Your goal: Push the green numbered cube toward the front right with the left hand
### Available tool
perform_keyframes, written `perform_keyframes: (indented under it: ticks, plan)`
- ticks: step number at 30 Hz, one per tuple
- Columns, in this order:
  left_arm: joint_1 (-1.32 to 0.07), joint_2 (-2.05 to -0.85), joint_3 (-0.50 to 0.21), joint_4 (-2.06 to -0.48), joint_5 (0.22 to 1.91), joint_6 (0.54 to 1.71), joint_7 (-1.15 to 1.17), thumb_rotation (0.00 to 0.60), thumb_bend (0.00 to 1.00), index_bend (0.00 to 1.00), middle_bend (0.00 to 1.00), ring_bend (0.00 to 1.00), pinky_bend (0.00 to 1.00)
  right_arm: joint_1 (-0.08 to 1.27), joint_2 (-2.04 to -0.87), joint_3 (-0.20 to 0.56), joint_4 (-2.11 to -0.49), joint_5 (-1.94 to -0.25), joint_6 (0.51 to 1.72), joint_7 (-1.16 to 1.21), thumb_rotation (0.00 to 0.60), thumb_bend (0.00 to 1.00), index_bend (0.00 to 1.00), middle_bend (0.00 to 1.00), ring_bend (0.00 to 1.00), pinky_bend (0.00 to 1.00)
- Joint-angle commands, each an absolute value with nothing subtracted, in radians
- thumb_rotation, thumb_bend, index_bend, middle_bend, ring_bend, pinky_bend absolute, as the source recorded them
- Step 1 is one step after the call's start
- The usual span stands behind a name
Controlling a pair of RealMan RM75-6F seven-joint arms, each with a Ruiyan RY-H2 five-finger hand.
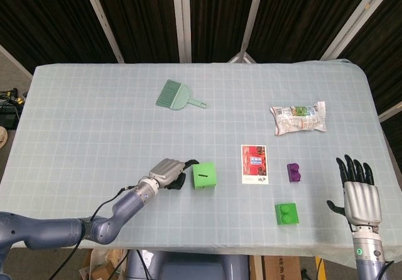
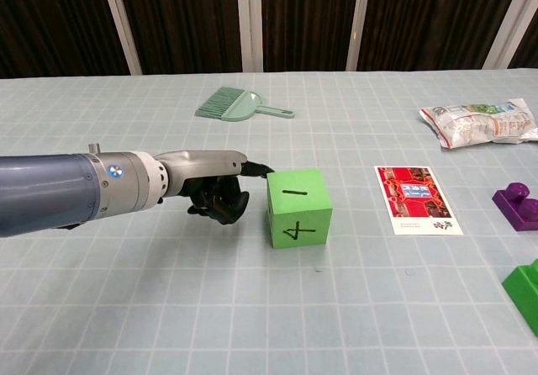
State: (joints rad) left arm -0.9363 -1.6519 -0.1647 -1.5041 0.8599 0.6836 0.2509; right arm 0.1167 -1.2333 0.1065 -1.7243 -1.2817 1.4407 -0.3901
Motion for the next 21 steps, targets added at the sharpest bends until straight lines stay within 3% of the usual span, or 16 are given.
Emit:
perform_keyframes:
  ticks: [1, 21]
  plan:
    - [-0.933, -1.643, -0.147, -1.506, 0.885, 0.678, 0.245, 0.6, 1.0, 0.15, 0.87, 0.82, 0.82, 0.117, -1.234, 0.106, -1.725, -1.281, 1.44, -0.393, 0.6, 0.07, 0.08, 0.0, 0.0, 0.0]
    - [-0.907, -1.568, -0.075, -1.583, 0.938, 0.695, 0.231, 0.6, 1.0, 0.16, 0.87, 0.82, 0.82, 0.12, -1.233, 0.106, -1.734, -1.269, 1.434, -0.4, 0.6, 0.07, 0.08, 0.0, 0.0, 0.0]
